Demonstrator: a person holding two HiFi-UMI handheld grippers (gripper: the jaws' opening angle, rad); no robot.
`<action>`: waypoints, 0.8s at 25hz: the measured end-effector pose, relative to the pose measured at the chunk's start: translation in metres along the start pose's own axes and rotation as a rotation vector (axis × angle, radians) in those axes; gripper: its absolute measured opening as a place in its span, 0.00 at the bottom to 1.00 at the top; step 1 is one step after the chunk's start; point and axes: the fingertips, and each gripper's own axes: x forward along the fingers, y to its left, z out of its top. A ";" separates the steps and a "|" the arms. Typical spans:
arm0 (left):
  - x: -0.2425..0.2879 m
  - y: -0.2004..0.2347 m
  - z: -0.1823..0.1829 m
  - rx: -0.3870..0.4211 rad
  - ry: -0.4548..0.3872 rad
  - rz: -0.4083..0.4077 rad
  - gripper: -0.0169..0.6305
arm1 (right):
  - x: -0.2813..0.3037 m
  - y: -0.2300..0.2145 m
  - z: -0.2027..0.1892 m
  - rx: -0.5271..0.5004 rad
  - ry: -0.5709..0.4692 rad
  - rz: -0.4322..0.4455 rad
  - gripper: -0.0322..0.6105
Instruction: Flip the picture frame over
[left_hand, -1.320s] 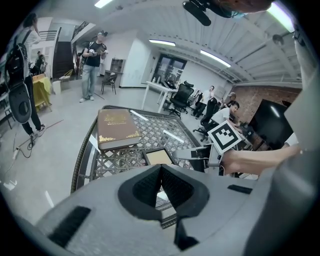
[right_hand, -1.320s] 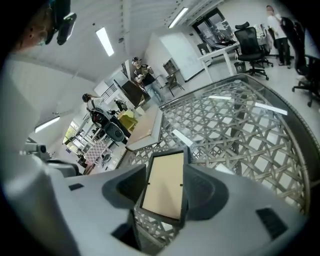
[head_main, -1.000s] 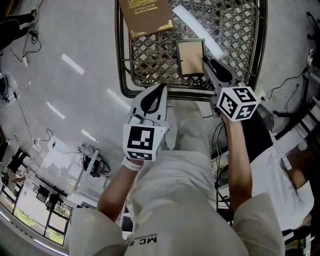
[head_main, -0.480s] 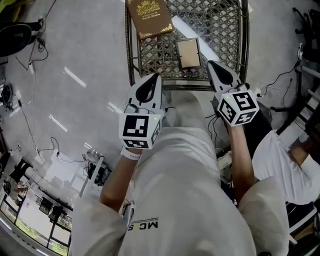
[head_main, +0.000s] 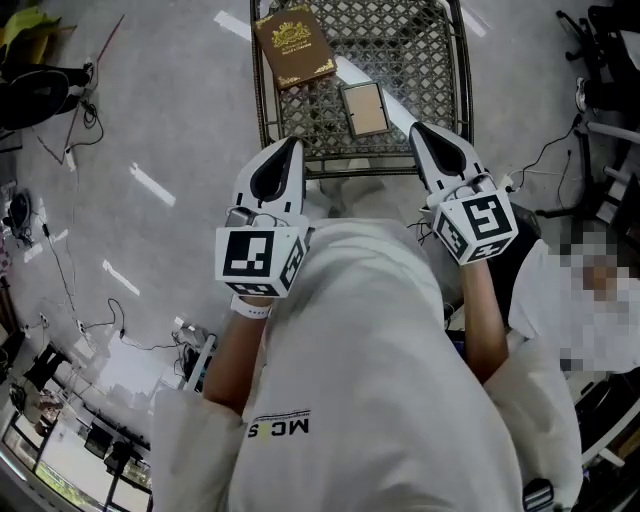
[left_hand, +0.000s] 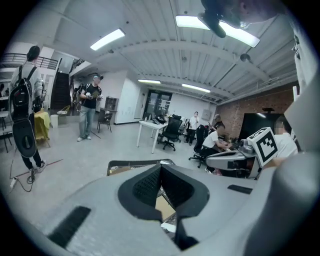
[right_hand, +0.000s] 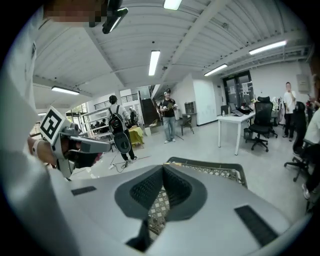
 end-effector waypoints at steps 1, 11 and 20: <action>-0.005 -0.001 0.005 0.009 -0.014 0.001 0.06 | -0.005 0.003 0.005 -0.011 -0.013 0.000 0.08; -0.037 -0.008 0.024 0.051 -0.082 0.014 0.06 | -0.047 0.029 0.027 -0.079 -0.121 0.002 0.08; -0.046 -0.021 0.029 0.075 -0.094 -0.017 0.06 | -0.053 0.037 0.023 -0.081 -0.127 -0.001 0.08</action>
